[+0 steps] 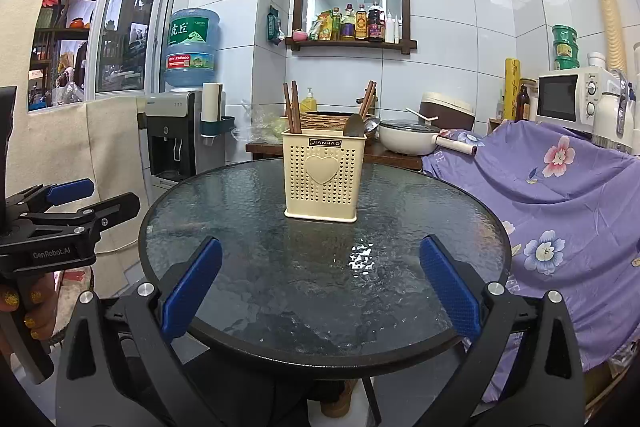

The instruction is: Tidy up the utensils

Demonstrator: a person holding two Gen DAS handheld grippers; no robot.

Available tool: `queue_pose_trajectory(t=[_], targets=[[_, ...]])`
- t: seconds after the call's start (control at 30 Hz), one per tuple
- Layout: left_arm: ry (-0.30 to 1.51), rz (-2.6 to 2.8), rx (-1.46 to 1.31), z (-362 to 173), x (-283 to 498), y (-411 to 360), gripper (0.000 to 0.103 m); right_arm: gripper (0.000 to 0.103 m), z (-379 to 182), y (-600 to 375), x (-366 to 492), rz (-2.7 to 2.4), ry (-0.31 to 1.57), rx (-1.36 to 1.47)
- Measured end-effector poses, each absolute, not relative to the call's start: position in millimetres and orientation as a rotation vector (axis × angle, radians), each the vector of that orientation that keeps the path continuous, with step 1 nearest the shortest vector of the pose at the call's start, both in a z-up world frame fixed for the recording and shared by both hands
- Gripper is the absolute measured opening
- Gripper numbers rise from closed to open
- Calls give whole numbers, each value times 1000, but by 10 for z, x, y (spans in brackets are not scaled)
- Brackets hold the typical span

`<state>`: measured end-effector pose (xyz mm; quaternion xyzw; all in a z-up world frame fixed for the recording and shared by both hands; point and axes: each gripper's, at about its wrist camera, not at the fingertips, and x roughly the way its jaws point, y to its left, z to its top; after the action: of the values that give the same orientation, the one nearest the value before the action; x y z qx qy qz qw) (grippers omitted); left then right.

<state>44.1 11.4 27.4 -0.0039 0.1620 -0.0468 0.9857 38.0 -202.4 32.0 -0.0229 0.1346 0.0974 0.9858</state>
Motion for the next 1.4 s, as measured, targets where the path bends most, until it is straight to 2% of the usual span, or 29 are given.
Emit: queue_pose_trajectory(t=[1.4], targets=[[323, -100, 2, 289, 424, 104, 97, 97, 302, -2021, 385, 197, 272, -47]])
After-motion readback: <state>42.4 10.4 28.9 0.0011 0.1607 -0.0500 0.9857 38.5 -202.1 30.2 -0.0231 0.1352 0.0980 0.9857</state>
